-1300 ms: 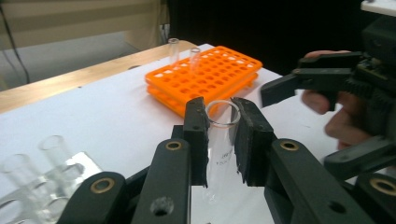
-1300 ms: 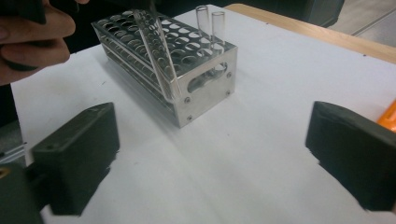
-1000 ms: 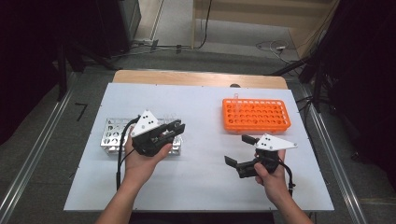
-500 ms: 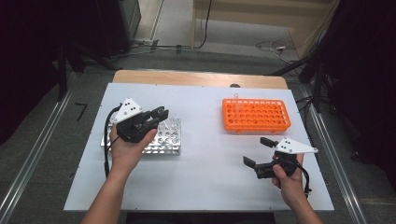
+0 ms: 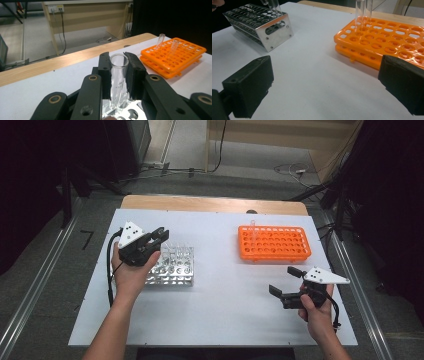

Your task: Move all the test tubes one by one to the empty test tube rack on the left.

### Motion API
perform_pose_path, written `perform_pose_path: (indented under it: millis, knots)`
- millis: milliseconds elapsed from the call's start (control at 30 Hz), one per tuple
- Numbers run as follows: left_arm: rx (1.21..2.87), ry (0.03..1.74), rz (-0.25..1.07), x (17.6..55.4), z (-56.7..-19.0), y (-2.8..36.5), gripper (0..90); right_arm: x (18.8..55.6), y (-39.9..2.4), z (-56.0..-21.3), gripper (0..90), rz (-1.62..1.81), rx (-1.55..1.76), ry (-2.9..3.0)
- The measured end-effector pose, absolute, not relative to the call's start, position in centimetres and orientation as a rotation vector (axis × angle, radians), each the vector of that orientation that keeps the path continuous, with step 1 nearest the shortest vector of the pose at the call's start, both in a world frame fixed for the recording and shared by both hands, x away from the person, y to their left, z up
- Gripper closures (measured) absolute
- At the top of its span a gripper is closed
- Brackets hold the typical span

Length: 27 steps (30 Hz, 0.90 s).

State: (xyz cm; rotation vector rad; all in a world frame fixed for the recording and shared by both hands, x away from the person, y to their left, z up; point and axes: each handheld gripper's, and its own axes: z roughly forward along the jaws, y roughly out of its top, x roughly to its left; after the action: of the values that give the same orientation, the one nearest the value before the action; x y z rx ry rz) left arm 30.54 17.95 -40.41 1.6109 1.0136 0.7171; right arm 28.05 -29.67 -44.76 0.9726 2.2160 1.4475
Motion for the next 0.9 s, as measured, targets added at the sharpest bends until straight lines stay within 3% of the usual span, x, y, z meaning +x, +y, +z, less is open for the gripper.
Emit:
perform_pose_path:
  millis: [900]
  knots:
    - [1.804, 1.082, 0.672, 32.4, -43.6, 16.3, 76.0, 27.9, -29.8, -45.1, 0.0, 1.432, 0.992, 2.217]
